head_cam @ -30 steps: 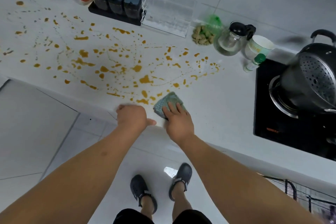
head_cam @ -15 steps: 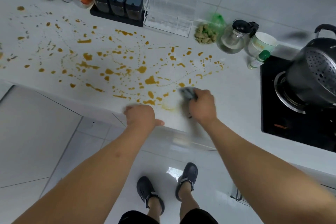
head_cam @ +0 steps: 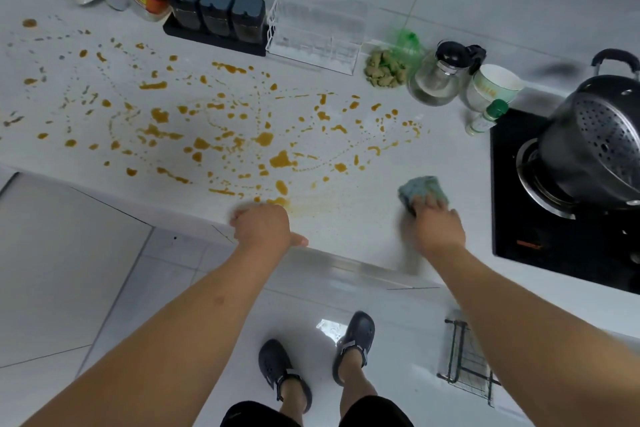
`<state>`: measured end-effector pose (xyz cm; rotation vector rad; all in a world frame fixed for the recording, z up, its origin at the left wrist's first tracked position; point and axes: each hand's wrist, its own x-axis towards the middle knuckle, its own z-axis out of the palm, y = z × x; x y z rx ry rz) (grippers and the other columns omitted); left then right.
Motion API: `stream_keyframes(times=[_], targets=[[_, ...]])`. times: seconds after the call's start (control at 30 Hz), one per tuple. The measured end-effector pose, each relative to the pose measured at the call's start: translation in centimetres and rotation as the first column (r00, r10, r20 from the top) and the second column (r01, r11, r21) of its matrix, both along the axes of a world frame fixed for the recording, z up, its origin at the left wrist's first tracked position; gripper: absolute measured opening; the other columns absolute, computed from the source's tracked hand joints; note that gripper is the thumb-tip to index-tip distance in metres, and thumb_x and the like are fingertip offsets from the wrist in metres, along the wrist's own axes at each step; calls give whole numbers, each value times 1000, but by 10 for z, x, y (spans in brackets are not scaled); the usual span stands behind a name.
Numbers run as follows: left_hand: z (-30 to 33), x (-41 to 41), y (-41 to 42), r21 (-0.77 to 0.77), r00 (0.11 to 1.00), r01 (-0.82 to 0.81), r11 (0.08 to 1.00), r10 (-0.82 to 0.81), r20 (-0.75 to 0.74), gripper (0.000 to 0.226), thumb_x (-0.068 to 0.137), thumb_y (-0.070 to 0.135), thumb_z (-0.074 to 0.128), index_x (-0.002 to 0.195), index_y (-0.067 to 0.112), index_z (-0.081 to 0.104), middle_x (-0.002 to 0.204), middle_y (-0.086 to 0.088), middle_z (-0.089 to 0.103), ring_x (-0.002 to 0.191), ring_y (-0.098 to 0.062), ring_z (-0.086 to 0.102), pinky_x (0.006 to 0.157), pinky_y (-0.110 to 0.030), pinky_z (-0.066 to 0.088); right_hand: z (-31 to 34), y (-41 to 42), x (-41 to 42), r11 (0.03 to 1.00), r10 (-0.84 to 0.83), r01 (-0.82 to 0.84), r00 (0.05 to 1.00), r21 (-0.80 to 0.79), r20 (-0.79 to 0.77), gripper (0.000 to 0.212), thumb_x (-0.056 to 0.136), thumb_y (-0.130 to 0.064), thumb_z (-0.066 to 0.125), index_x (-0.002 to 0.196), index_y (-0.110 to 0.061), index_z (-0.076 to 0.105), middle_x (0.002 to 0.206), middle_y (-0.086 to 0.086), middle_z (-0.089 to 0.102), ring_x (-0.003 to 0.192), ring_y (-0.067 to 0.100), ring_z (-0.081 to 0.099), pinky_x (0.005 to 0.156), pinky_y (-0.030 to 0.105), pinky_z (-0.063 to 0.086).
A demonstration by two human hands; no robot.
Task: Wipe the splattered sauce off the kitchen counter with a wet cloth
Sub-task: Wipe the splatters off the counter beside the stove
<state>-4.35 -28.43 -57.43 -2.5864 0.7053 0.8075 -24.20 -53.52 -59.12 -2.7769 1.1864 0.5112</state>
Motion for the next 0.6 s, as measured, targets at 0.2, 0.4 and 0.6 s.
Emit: stream_keyframes(times=[0.2, 0.4, 0.6], targets=[[7, -2, 1, -25, 1000, 17, 1000, -17, 14, 76, 67, 90, 66, 81, 16, 64, 79, 0, 66, 72, -20, 65, 72, -31, 55, -9, 70, 59, 990, -56, 35, 987, 137, 151, 56, 97, -23, 45, 151, -13, 40, 162, 21, 28, 150, 40, 18, 120, 48, 27], [8, -7, 5, -63, 996, 58, 996, -54, 68, 76, 67, 93, 62, 77, 17, 62, 77, -1, 61, 72, -21, 63, 71, -30, 53, 0, 135, 64, 855, 422, -477, 868, 203, 259, 59, 93, -13, 53, 151, -17, 44, 163, 11, 31, 152, 35, 22, 119, 48, 27], [5, -6, 6, -59, 998, 37, 998, -34, 61, 77, 68, 93, 62, 74, 16, 62, 80, -2, 67, 71, -20, 65, 75, -34, 59, 6, 17, 15, 988, -39, -1, 966, 155, 255, 49, 93, -17, 45, 141, -24, 54, 149, 12, 49, 132, 34, 51, 101, 41, 47]])
